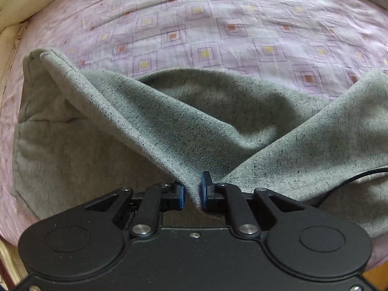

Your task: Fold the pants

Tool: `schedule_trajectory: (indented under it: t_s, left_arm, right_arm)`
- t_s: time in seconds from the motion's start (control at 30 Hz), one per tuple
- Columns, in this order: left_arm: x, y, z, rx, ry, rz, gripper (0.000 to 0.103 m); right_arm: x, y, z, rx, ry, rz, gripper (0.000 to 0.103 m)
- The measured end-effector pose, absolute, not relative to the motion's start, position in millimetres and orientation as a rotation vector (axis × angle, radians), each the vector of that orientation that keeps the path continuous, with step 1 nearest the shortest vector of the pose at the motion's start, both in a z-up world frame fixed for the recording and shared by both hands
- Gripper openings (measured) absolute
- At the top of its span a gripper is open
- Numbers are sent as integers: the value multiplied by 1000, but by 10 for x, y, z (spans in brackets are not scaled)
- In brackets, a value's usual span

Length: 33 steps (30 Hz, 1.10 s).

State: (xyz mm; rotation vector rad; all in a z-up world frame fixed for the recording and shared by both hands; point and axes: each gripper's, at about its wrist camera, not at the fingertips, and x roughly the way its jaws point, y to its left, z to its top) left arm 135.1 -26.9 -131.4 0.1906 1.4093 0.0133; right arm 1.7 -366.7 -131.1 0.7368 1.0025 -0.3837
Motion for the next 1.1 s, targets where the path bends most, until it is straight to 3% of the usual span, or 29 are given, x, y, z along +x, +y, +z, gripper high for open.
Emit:
schedule_trajectory:
  t_s: [0.47,0.53,0.57,0.93,1.1]
  left_arm:
    - [1384,-217,-1285,151,1394,-84,17]
    - [1429,-183,-1279,132,1394,-97,13]
    - [1470,-168,-1256,123,1389,-103,9]
    - [2390,-126,-58,18,1031,-168,4]
    - [1970,32,8,-10,1037,-185,4]
  right_arm:
    - [6,-3941,-1650,1011,875,-568,32]
    - [42,-3958,-1627,1054,854,-555,25]
    - [88,-3957,-1572,1045,857,-565,6]
    - [593,-3818,-49,797,535,-360,5]
    - [38,-3767,-5,794,574,-388,5]
